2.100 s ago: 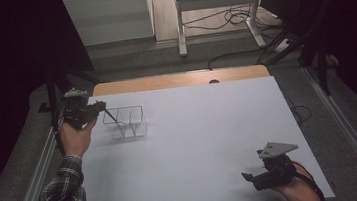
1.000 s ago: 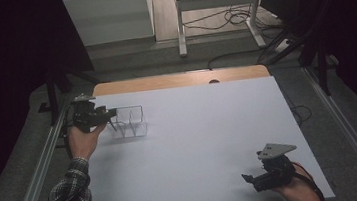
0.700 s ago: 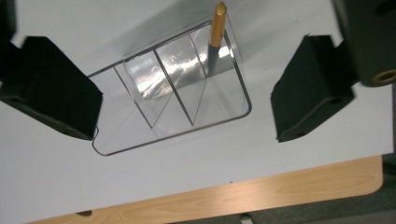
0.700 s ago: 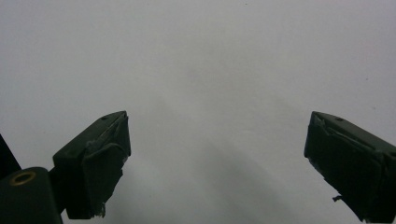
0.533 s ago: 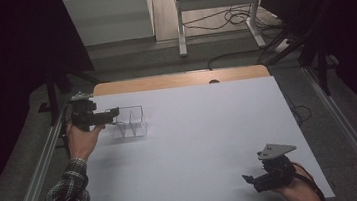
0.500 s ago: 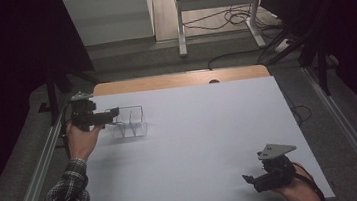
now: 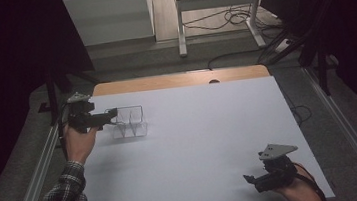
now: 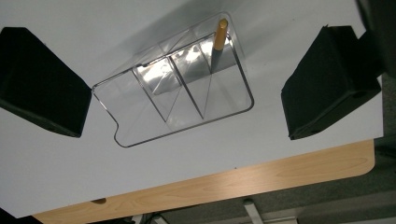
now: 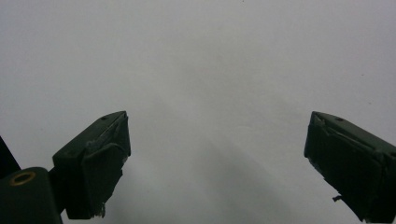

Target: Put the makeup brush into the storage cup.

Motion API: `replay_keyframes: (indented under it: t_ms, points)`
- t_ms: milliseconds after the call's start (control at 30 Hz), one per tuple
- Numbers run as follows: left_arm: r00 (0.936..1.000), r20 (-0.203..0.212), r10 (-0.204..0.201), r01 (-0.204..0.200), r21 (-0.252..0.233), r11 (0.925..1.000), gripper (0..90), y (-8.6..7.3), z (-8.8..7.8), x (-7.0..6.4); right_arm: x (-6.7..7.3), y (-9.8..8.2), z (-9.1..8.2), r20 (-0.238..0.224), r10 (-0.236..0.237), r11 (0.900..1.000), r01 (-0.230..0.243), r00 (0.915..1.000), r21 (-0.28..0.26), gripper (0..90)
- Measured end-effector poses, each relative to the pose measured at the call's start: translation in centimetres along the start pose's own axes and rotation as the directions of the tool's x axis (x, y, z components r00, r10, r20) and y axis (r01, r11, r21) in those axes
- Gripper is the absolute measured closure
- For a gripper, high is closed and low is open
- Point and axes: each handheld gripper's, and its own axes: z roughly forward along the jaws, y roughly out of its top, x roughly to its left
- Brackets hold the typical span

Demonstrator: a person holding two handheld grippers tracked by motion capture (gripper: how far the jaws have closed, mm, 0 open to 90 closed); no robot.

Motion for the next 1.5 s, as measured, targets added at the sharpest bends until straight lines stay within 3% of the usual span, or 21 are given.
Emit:
replay_keyframes:
  t_ms: [233, 833, 1100, 1500]
  points:
    - [0.9996, -0.011, 0.025, -0.026, -0.020, 0.9995, 3.3, -0.2, -0.8, -0.6, 0.0, -0.1, -0.1, 0.002, 0.000, 1.000, 0.000, 1.0000, 0.002, 7.1]
    - [0.9966, 0.053, 0.063, -0.061, -0.038, 0.9974, 4.0, -1.1, -1.9, -2.4, 0.0, -0.1, 0.0, 0.001, -0.004, 1.000, 0.004, 1.0000, 0.004, 7.1]
    - [0.9922, 0.075, 0.100, -0.097, -0.033, 0.9947, 4.0, -2.0, -1.8, -3.5, 0.0, -0.1, -0.1, 0.003, 0.003, 1.000, -0.003, 1.0000, 0.002, 7.1]
    - [0.9867, 0.108, 0.121, -0.118, -0.035, 0.9924, 3.7, -3.0, -2.0, -5.1, 0.0, -0.1, -0.1, 0.003, 0.000, 1.000, 0.000, 1.0000, 0.002, 7.1]
